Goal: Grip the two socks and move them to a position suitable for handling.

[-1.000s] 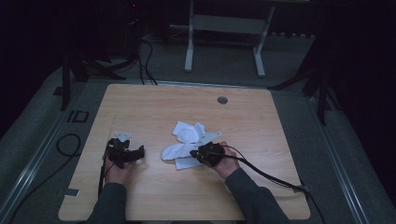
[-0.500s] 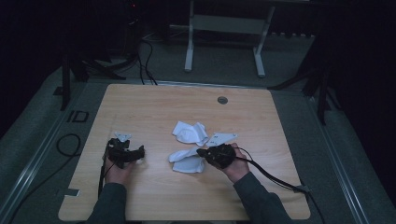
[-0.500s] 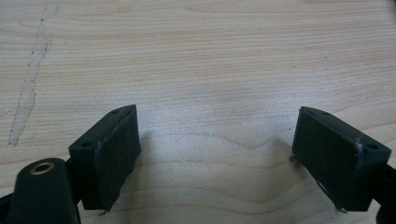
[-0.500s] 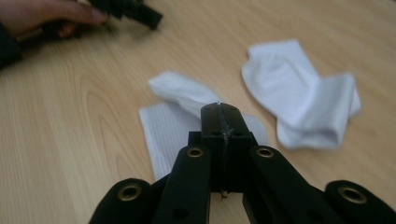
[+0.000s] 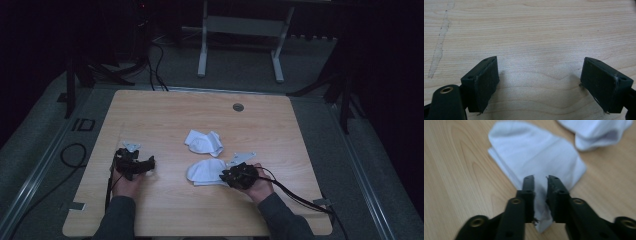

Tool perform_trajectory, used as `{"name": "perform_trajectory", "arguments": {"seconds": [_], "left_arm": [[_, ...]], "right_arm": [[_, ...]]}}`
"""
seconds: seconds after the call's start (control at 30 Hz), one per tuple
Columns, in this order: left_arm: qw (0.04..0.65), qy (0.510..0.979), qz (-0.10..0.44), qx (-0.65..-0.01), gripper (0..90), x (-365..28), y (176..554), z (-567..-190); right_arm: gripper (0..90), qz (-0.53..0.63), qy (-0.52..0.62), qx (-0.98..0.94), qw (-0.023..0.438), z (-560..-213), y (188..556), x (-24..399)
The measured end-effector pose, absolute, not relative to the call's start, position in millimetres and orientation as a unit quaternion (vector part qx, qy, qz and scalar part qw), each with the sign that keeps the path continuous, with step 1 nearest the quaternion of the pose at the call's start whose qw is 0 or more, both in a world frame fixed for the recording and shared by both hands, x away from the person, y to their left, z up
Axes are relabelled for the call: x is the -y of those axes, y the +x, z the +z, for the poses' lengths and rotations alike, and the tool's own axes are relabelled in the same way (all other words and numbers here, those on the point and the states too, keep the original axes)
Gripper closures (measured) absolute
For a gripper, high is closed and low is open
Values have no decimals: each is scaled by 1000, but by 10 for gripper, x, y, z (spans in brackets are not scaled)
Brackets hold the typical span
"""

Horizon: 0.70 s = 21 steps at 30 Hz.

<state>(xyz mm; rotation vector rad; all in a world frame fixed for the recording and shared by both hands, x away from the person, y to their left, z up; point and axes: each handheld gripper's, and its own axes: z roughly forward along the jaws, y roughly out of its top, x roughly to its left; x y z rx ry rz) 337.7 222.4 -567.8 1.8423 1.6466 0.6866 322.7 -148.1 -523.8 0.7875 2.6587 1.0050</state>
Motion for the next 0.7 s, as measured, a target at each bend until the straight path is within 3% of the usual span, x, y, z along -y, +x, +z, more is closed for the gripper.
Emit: {"name": "perform_trajectory", "arguments": {"seconds": [0.27, 0.7], "left_arm": [[285, 689, 257, -615, 151, -2225, 3377, -5678], [285, 689, 257, -615, 151, -2223, 3377, -5678]], "right_arm": [[677, 344, 230, -905, 99, -5057, 3261, 1183], [638, 320, 193, -924, 82, -5287, 3321, 762]]}}
